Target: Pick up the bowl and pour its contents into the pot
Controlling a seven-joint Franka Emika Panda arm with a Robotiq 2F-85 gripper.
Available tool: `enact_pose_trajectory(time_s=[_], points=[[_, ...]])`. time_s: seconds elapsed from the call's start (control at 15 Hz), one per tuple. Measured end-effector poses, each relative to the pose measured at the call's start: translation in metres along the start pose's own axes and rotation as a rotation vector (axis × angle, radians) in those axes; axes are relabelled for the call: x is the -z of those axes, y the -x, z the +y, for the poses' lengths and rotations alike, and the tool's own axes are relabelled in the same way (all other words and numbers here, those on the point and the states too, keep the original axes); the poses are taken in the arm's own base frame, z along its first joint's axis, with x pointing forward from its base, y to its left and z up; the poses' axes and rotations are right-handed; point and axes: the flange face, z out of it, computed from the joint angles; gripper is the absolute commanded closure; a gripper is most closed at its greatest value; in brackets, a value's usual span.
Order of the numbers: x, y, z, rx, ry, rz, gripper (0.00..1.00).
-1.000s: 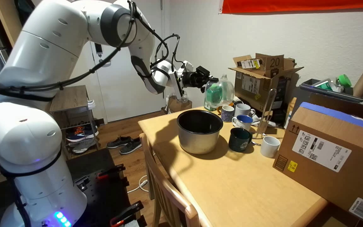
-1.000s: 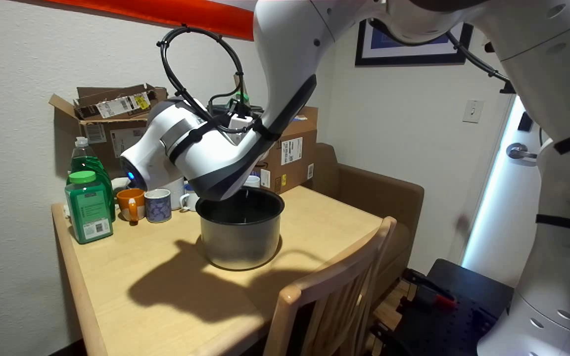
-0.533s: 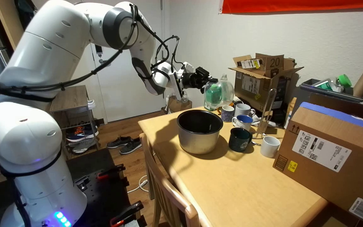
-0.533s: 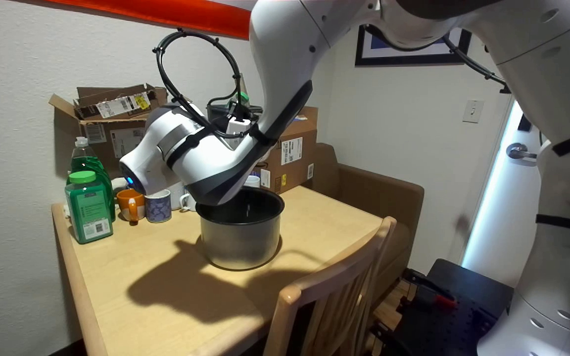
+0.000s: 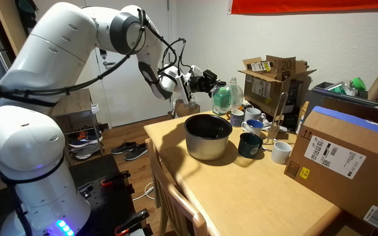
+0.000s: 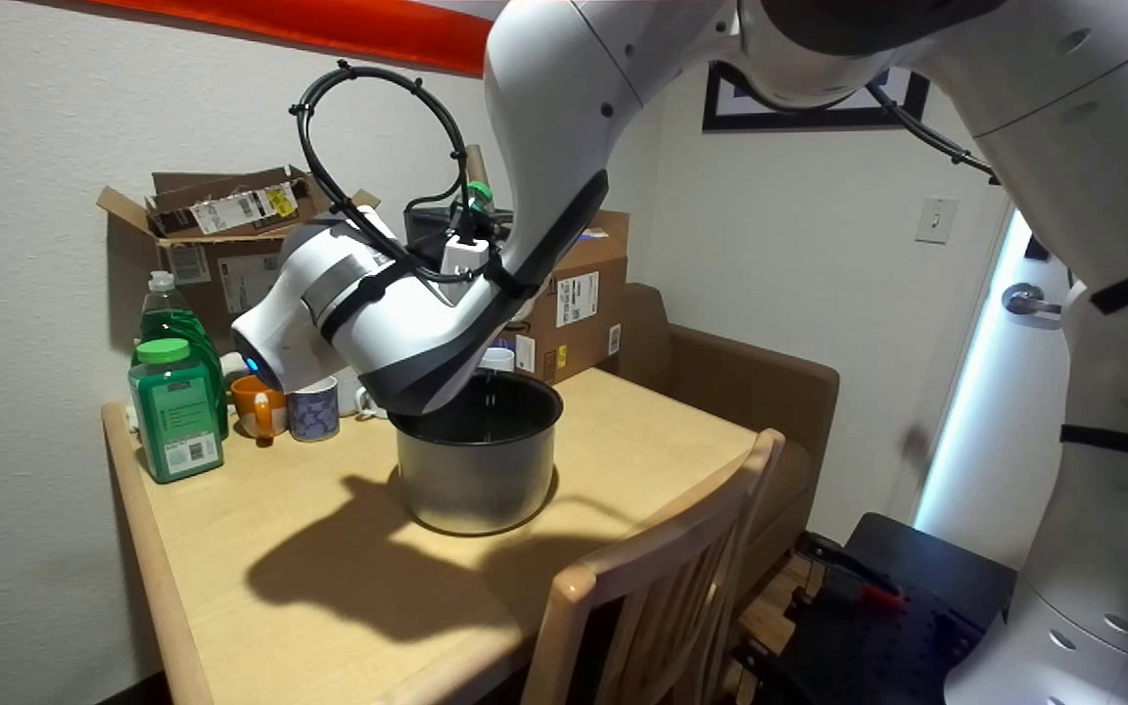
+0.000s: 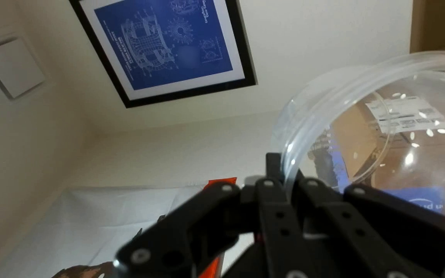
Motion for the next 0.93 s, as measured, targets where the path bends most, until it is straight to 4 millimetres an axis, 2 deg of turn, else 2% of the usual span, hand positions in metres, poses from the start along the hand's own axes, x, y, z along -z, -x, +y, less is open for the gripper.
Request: enact_pose_trajectory(time_s=[0.93], points=[[-0.0010,-0.0025,-0.0011,-0.004,0.021,-0.023,0.97]])
